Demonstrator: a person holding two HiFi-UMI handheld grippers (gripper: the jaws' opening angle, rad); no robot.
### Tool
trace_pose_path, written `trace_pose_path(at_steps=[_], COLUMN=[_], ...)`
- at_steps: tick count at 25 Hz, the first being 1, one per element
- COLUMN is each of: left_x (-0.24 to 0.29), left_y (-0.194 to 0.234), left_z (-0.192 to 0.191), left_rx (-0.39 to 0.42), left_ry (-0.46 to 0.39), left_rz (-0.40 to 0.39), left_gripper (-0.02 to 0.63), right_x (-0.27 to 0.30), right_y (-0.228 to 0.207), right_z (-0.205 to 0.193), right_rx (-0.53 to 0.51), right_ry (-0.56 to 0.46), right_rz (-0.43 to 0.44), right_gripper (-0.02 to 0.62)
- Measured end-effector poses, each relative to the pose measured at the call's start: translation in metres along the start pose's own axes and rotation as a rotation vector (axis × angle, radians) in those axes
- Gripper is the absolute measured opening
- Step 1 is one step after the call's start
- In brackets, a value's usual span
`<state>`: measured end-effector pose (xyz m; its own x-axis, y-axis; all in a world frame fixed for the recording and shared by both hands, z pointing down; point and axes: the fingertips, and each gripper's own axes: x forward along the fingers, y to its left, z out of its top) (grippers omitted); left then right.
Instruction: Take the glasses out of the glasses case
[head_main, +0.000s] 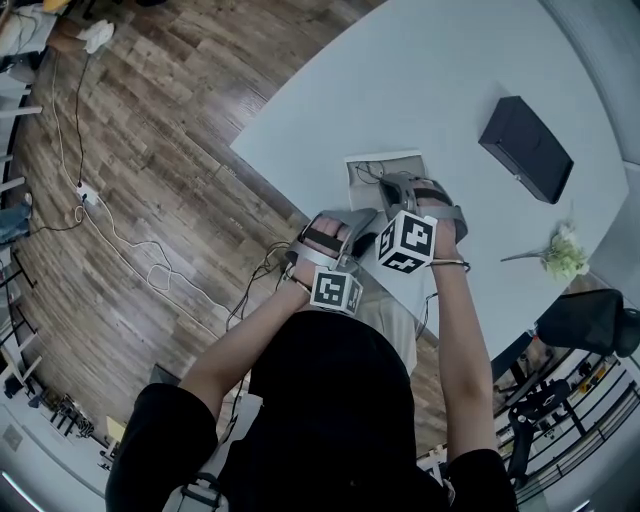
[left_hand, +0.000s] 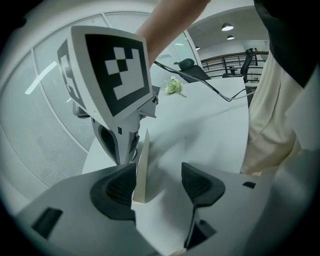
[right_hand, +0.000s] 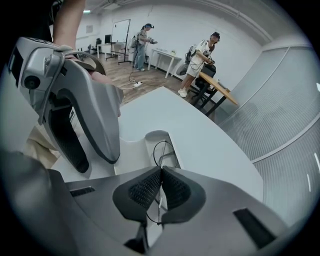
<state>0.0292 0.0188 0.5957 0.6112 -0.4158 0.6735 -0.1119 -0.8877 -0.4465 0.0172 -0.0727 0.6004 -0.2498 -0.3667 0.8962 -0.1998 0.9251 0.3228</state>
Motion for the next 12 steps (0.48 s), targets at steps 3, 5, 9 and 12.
trace_pose_path(at_steps=[3, 5, 9, 12], left_x=[-0.002, -0.004, -0.011, -0.018], left_y=[0.001, 0.003, 0.007, 0.011], left_z=[0.0, 0.0, 0.002, 0.005], left_rx=[-0.03, -0.058, -0.07, -0.075], left_ry=[0.005, 0.013, 0.029, 0.043], left_rz=[0.001, 0.001, 0.022, 0.055], left_gripper=[0.287, 0.288, 0.287, 0.287], right_x=[-0.007, -0.013, -0.031, -0.048], right_y=[0.002, 0.001, -0.01, -0.021], right_z=[-0.001, -0.002, 0.003, 0.007], right_rx=[0.007, 0.012, 0.029, 0.05], right_ry=[-0.01, -0.021, -0.069, -0.112], right_rz=[-0.016, -0.028, -0.089, -0.135], right_gripper=[0.025, 0.025, 0.025, 0.025])
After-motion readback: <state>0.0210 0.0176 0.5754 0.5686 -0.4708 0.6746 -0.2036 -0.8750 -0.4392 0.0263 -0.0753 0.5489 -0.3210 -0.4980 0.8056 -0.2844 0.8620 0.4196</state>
